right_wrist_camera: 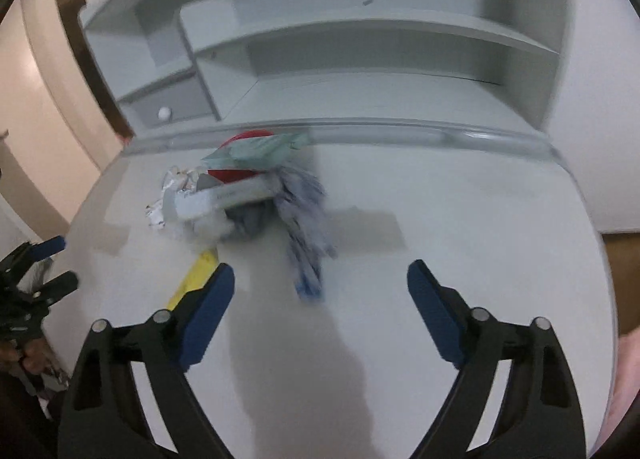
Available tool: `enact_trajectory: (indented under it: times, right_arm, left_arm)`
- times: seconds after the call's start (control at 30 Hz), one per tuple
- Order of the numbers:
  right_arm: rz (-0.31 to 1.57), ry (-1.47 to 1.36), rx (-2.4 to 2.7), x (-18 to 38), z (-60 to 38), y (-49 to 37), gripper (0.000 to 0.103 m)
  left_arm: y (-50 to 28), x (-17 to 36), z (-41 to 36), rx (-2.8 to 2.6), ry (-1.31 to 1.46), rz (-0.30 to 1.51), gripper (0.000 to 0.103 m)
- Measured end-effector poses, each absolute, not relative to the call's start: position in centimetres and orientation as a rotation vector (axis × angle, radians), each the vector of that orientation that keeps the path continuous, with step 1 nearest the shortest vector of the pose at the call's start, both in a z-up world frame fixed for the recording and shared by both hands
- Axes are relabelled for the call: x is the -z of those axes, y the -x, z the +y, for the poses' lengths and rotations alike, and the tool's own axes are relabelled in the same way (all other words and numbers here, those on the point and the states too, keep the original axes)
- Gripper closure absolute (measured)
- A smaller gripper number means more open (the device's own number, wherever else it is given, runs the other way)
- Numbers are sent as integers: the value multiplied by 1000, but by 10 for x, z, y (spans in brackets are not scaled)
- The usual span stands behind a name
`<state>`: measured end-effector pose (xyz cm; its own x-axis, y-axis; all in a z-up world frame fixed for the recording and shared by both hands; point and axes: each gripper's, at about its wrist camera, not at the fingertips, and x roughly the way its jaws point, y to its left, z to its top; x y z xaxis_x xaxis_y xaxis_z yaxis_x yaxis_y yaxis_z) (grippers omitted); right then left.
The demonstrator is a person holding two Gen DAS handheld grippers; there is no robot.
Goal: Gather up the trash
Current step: 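Grasp the white face mask with the left gripper while the right grasps the crumpled paper, then carry the mask and crumpled paper over the bin and open both grippers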
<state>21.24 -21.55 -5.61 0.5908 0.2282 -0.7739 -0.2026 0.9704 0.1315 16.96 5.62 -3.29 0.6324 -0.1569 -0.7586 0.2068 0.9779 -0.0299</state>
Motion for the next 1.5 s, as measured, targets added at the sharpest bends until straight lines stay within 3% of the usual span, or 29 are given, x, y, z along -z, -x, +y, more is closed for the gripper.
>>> enact_trajectory:
  times: [0.07, 0.17, 0.23, 0.3, 0.77, 0.8, 0.83, 0.9, 0.93, 1.2, 1.5]
  right_arm:
    - [927, 6, -255, 67, -206, -229, 28]
    - [965, 32, -261, 78, -196, -248, 50]
    - [977, 24, -261, 82, -197, -248, 77]
    - [957, 12, -250, 78, -202, -243, 80]
    - [882, -58, -166, 39, -281, -166, 81]
    - [879, -70, -157, 39, -287, -159, 81]
    - [874, -78, -151, 38, -294, -151, 81]
    - [864, -99, -132, 36, -307, -135, 81]
    - [858, -111, -119, 36, -313, -126, 81]
    - [801, -218, 48, 35, -390, -38, 81]
    - [766, -416, 382, 64, -510, 113, 81]
  left_arm:
    - [-179, 39, 64, 199, -48, 877, 7]
    - [-184, 47, 73, 197, -52, 894, 7]
    - [-193, 49, 70, 208, -53, 898, 7]
    - [-202, 50, 61, 232, -54, 898, 7]
    - [-276, 72, -9, 283, -167, 912, 8]
    - [-275, 72, -10, 289, -170, 906, 22]
    - [-275, 72, -11, 298, -168, 911, 51]
    - [-273, 70, -9, 302, -148, 939, 72]
    - [-270, 67, -6, 283, -141, 937, 78]
    - [-220, 4, -29, 306, -158, 793, 79]
    - [-119, -8, -239, 820, -236, 728, 79]
